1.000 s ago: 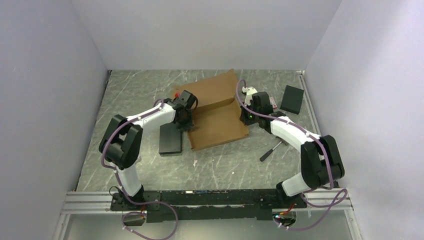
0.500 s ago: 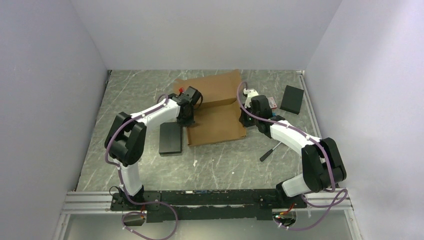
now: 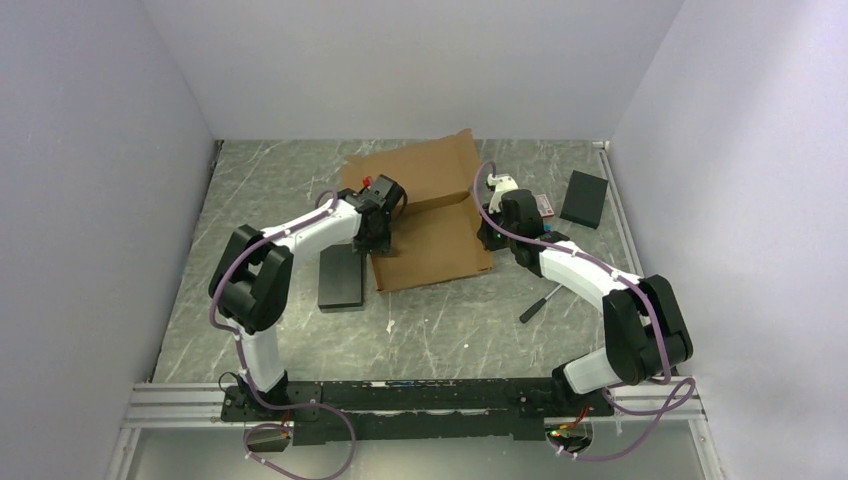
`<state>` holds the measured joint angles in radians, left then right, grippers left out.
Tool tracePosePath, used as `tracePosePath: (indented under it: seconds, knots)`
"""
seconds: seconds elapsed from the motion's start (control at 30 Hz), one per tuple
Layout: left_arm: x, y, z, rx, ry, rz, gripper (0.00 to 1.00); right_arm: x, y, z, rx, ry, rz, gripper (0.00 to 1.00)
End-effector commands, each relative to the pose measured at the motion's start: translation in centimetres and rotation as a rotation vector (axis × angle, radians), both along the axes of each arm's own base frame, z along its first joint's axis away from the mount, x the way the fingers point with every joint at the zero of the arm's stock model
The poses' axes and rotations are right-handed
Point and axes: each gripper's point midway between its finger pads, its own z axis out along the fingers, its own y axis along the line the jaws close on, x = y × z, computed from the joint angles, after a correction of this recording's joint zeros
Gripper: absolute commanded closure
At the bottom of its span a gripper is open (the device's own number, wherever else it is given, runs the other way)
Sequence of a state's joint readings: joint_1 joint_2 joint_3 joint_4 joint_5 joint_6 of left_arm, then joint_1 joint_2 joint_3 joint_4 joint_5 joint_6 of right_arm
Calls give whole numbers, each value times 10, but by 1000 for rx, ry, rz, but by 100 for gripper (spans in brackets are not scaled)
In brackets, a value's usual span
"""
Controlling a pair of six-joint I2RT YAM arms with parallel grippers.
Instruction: Fold the paper box
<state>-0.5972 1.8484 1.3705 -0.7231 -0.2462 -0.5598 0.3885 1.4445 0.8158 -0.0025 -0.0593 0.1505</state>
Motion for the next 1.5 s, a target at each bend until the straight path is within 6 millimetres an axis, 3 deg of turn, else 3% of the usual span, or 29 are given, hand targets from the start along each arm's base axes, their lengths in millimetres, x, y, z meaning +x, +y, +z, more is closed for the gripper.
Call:
tracePosePath:
  seconds: [0.0,0.27,0.4,0.93,1.37,1.4,1.47]
  knots:
    - [0,-18,20,-91,-51,-52,52,13,24,31,101,-100,37,100]
    - [-6,-22,44,-164,-113,-87,41,15,22,28,94,-96,31,100]
    - [-10,-15,46,-147,-119,-90,33,15,21,29,94,-96,27,100]
    - [-8,-1,43,-97,-124,14,30,15,21,23,91,-82,31,100]
    - [-4,20,37,11,-120,138,42,17,20,18,78,-72,30,100]
    - [-4,20,33,17,-111,137,44,17,20,18,78,-71,30,100]
    - [-3,19,29,22,-103,136,58,17,20,17,78,-70,31,100]
